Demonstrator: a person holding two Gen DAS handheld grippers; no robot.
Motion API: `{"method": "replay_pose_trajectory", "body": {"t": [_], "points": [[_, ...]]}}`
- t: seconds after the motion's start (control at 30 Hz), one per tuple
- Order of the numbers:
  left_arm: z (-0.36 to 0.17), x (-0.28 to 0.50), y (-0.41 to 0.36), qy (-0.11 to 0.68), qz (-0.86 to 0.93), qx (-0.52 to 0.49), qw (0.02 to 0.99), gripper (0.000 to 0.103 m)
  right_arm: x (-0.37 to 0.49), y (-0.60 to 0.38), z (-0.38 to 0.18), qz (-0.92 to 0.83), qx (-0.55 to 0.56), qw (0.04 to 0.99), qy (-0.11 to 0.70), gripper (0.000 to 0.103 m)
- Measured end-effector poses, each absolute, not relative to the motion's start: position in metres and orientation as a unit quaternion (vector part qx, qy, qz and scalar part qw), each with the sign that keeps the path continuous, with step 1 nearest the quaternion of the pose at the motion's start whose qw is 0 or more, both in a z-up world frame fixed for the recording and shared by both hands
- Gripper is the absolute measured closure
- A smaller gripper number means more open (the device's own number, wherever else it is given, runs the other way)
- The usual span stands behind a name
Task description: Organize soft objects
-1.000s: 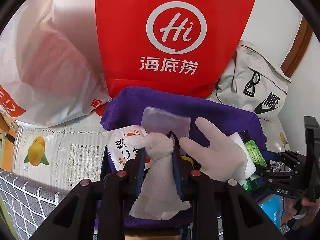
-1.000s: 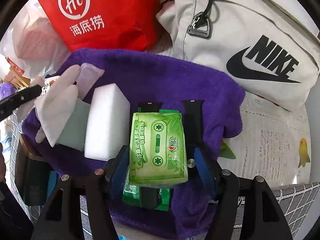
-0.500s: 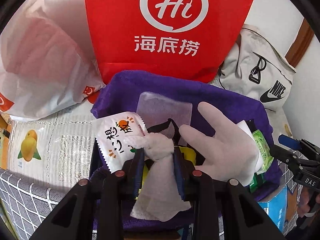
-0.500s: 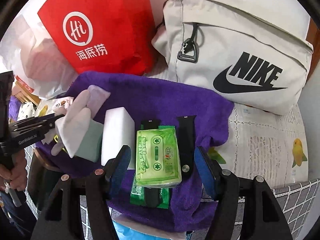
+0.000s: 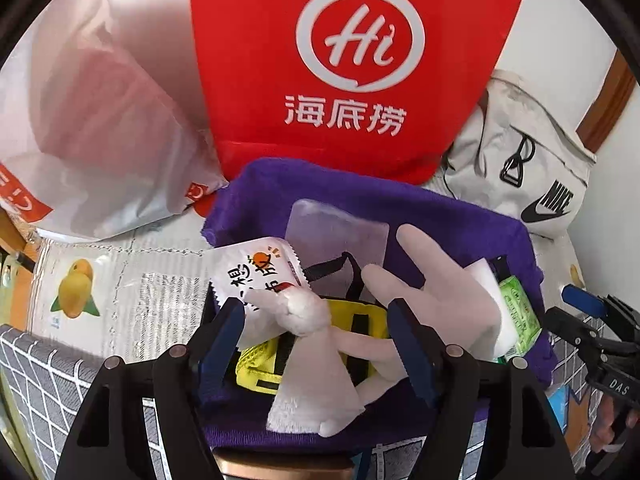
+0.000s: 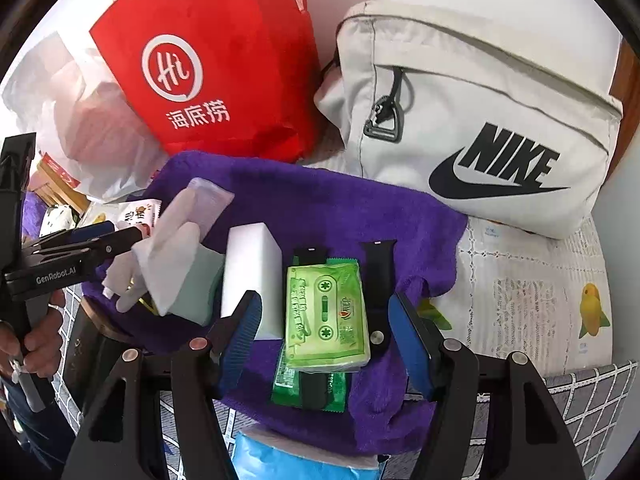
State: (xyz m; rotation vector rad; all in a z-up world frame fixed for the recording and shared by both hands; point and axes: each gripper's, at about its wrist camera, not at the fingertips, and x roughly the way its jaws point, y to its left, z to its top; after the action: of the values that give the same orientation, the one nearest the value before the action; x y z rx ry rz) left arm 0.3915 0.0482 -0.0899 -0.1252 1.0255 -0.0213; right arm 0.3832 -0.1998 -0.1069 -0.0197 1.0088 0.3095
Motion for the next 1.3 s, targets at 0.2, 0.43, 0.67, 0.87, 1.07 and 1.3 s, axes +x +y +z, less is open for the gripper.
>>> {"method": "replay_pose_trajectory", "body": {"t": [0.2,0.43,0.67,0.87,1.07,1.3], "points": [[-0.073,0.379,0.040,0.488,0.002,-0.035,0.872,0.031,0.370,-0.193,-0.088,0.157,-0.011,0.871,0.465,0.038],[-0.041,0.353,0.020,0.466,-0.014,-0.013,0.885,0.025,0.349,-0.189,-0.058,0.161,-0.008,0.885,0.437,0.030],[-0.022,0.298,0.008,0.459,-0.032,0.011,0.888,0.021,0.307,-0.190,-0.038,0.152,0.005,0.891,0.427,0.020],[-0.003,0.238,0.010,0.430,-0.027,0.009,0.902,0.019,0.251,-0.180,-0.030,0.150,0.007,0.897,0.416,0.008],[0.007,0.172,0.011,0.407,-0.012,0.012,0.913,0.019,0.194,-0.176,-0.028,0.141,0.006,0.904,0.403,0.002],[0.000,0.110,0.005,0.394,-0.011,-0.001,0.919,0.019,0.132,-0.177,-0.027,0.133,-0.001,0.913,0.385,0.000]]}}
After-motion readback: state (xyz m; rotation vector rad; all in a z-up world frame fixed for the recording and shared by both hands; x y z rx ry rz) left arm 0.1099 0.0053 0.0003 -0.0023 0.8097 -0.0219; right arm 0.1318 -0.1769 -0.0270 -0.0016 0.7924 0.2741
